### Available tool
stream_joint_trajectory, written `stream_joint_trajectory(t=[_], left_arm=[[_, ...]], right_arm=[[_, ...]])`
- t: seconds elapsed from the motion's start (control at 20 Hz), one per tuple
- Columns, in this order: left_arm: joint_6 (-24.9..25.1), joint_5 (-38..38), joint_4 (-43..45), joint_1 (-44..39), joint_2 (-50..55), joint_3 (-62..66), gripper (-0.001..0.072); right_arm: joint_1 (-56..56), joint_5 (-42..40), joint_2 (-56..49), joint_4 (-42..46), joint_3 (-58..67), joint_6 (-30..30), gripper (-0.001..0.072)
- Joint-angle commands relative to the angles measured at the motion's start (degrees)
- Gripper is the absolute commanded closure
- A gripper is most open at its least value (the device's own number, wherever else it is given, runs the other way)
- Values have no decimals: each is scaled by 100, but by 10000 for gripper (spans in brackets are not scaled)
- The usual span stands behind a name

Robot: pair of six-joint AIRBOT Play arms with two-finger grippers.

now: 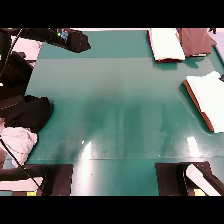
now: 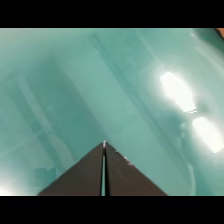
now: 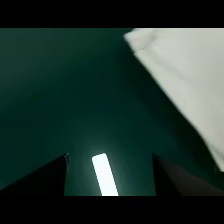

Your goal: Fold the shirts.

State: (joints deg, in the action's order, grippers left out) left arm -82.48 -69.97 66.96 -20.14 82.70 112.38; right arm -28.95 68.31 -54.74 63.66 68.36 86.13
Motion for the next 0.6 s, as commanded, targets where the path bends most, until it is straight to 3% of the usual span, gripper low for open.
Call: stream_joint_trajectory(t=[0.0, 0.05, 0.1, 0.2, 0.25, 0.55], left_arm=[[0, 74, -9, 2, -2, 0, 682], [0, 85, -9, 2, -2, 0, 682], [0, 105, -9, 2, -2, 0, 682], [0, 109, -9, 2, -2, 0, 682], [0, 109, -9, 2, -2, 0, 682], [0, 109, -9, 2, -2, 0, 682]], right_arm=[[1602, -90, -105, -201, 50, -11, 117], [1971, -87, -170, -197, 50, -20, 128], [2328, -87, -243, -199, 52, -81, 238], [2881, -81, -352, -201, 52, -308, 590], [3115, -90, -400, -201, 52, -396, 696], [3576, -129, -529, -223, 52, -411, 696]])
